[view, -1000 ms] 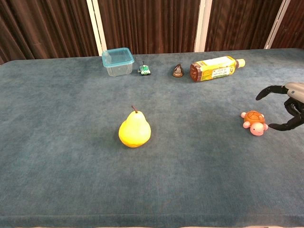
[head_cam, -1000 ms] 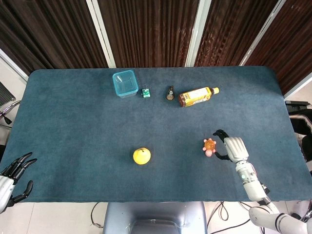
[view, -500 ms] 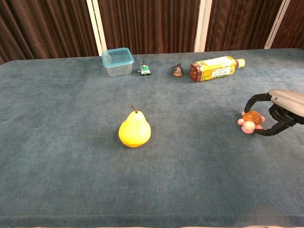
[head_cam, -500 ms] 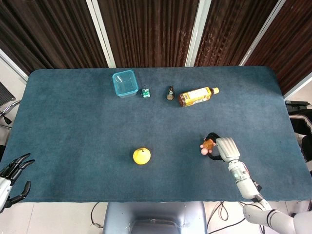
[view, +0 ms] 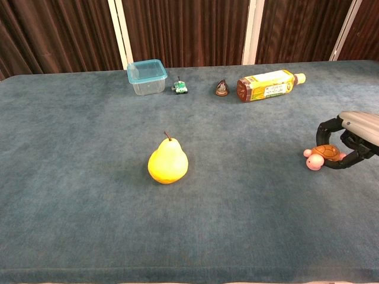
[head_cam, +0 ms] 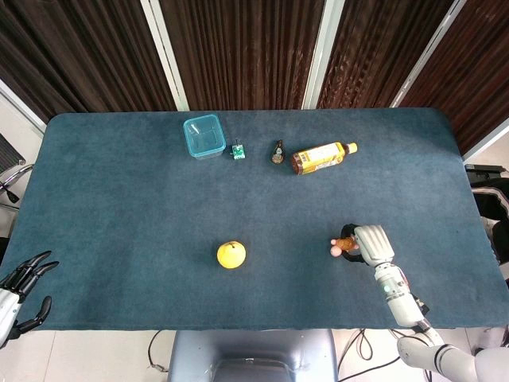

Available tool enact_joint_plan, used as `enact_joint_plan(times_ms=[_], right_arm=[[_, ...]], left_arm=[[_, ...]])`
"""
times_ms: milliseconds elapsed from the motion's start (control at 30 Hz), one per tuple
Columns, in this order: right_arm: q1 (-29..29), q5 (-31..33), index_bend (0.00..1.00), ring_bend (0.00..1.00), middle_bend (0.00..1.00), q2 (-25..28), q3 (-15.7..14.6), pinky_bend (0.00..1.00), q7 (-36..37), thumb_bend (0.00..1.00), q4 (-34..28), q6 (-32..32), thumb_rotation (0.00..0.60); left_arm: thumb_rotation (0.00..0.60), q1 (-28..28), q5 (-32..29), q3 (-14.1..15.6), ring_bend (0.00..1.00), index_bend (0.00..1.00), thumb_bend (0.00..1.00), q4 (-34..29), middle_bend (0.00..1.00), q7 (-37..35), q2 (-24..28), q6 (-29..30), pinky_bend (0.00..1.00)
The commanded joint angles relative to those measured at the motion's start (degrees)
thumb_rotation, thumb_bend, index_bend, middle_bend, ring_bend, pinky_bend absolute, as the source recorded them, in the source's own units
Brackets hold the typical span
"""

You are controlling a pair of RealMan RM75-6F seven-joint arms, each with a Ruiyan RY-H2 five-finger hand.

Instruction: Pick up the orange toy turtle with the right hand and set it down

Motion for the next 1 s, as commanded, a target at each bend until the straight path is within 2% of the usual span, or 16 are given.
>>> enact_joint_plan(times_ms=[33, 233, 367, 400, 467, 500, 533, 633, 733, 833, 1000], right_arm=[[-0.26, -0.63, 0.87, 0.97, 0.71, -0.05, -0.18, 1.0, 0.31, 1.0, 0.49, 1.34, 0.6], [-0.71, -1.38, 0.88, 0.97, 0.73, -0.45, -0.23, 1.0, -0.99, 1.0, 1.93, 4.05, 0.6], [-1.03, -1.26, 0.87, 0.97, 0.73, -0.21, -0.07, 1.0, 0.92, 1.0, 1.59, 4.6, 0.6], [-1.09, -1.34, 0.85, 0.97, 0.73, 0.3, -0.39, 1.0, 1.97, 1.0, 1.23, 4.07, 0.6], [-1.11, -1.29, 0.71, 0.97, 0.65, 1.42, -0.68, 1.0, 3.39, 0.99, -0.03, 3.17, 0.6], [-1.14, -1.22, 0.6, 0.97, 0.59, 2.24, -0.86, 1.0, 3.99, 0.93, -0.97, 2.62, 0.6], [-1.18, -1.13, 0.51, 0.96, 0.52, 2.86, -0.99, 1.0, 4.1, 0.84, -1.73, 2.2, 0.6], [-1.35, -0.83, 0.29, 0.95, 0.38, 4.56, -1.18, 1.0, 3.45, 0.48, -4.01, 1.59, 0.6], [-1.63, -0.5, 0.16, 0.94, 0.31, 6.01, -1.37, 1.0, 2.66, 0.3, -6.28, 1.23, 0.6], [-1.92, -0.23, 0.1, 0.94, 0.27, 7.34, -1.56, 1.0, 2.16, 0.22, -8.42, 0.96, 0.6], [-2.26, 0.45, 0.08, 0.93, 0.25, 9.18, -1.56, 1.0, 0.75, 0.19, -11.3, 0.61, 0.6]], left_arm=[[0.6, -0.07, -0.08, -0.02, 0.14, 0.18, 0.52, -0.09, 0.08, 0.09, 0.02, -0.2, 0.36], [0.6, -0.21, -0.08, 0.0, 0.14, 0.19, 0.52, -0.28, 0.08, 0.42, 0.07, -0.61, 0.36], [0.6, -0.31, -0.05, 0.06, 0.14, 0.19, 0.53, -0.4, 0.08, 0.58, 0.13, -0.91, 0.36], [0.6, -0.32, -0.05, 0.07, 0.14, 0.19, 0.53, -0.43, 0.08, 0.56, 0.16, -0.96, 0.36], [0.6, -0.35, -0.07, 0.08, 0.14, 0.19, 0.52, -0.46, 0.08, 0.51, 0.21, -1.03, 0.36], [0.6, -0.36, -0.09, 0.09, 0.14, 0.19, 0.53, -0.47, 0.08, 0.46, 0.23, -1.08, 0.36], [0.6, -0.36, -0.1, 0.1, 0.14, 0.19, 0.53, -0.46, 0.08, 0.45, 0.23, -1.1, 0.36], [0.6, -0.42, -0.06, 0.13, 0.15, 0.19, 0.52, -0.49, 0.08, 0.47, 0.27, -1.22, 0.36], [0.6, -0.42, 0.02, 0.17, 0.15, 0.19, 0.52, -0.52, 0.09, 0.5, 0.28, -1.23, 0.36], [0.6, -0.39, 0.02, 0.18, 0.15, 0.19, 0.52, -0.51, 0.09, 0.49, 0.29, -1.19, 0.36], [0.6, -0.36, 0.07, 0.23, 0.15, 0.2, 0.52, -0.48, 0.09, 0.49, 0.29, -1.17, 0.36]])
